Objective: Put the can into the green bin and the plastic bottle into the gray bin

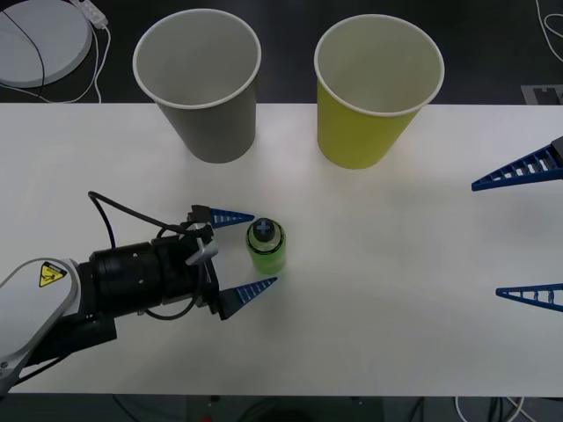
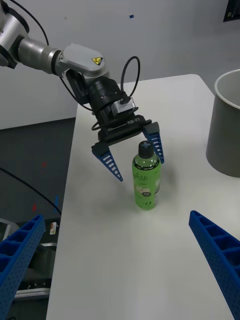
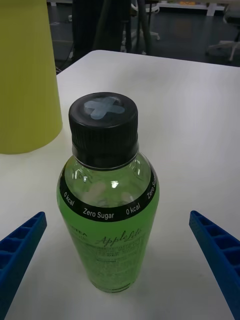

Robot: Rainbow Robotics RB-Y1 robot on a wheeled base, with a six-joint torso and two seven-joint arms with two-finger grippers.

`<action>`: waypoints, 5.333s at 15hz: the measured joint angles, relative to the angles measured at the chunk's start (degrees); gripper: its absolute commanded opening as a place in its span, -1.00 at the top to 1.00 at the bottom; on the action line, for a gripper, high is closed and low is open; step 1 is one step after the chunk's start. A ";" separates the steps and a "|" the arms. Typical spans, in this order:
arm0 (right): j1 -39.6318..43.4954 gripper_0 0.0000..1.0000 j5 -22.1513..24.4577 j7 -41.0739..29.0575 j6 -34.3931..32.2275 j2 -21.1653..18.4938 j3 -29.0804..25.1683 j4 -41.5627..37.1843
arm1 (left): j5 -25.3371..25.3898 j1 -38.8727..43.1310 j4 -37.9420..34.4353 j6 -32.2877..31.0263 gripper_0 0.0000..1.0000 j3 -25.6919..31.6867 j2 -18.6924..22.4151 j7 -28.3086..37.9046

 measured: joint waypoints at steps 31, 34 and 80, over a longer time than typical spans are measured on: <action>0.00 -1.00 0.00 0.00 0.00 0.00 0.00 0.00 | -6.97 -2.18 0.02 8.25 1.00 -4.69 -3.82 7.03; 0.00 -1.00 0.00 0.00 0.00 0.00 0.00 0.00 | -7.02 -2.21 0.02 8.20 1.00 -4.69 -3.92 7.44; 0.00 -1.00 0.00 0.00 0.00 0.00 0.00 0.00 | -48.13 13.97 -37.68 1.14 1.00 18.40 10.19 77.04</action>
